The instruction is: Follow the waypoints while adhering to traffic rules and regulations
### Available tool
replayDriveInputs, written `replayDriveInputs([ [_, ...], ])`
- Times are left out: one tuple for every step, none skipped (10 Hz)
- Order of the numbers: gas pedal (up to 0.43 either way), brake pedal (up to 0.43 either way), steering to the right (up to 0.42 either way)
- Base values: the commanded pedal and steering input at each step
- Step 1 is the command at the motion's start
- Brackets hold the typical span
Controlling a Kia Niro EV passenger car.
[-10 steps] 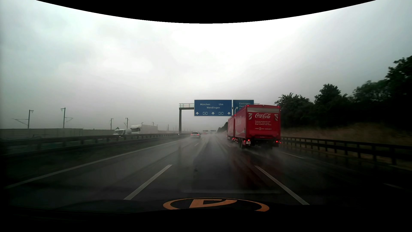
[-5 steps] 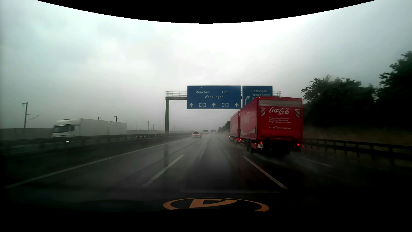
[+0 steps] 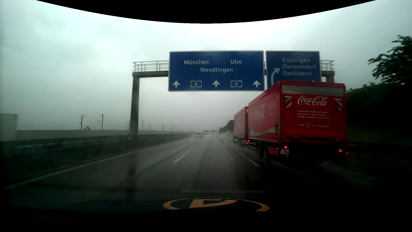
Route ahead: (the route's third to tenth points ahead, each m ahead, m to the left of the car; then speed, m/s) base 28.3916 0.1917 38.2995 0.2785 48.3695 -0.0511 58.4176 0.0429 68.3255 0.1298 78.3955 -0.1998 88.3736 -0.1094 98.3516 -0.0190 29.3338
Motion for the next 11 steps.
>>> replayDriveInputs([
  [0.248, 0.0, -0.002],
  [0.26, 0.0, -0.002],
  [0.26, 0.0, -0.002],
  [0.26, 0.0, -0.002],
  [0.26, 0.0, -0.002],
  [0.26, 0.0, -0.002],
  [0.26, 0.0, -0.002],
  [0.26, 0.0, -0.002],
  [0.26, 0.0, -0.002],
  [0.26, 0.0, -0.002],
  [0.26, 0.0, -0.003],
])
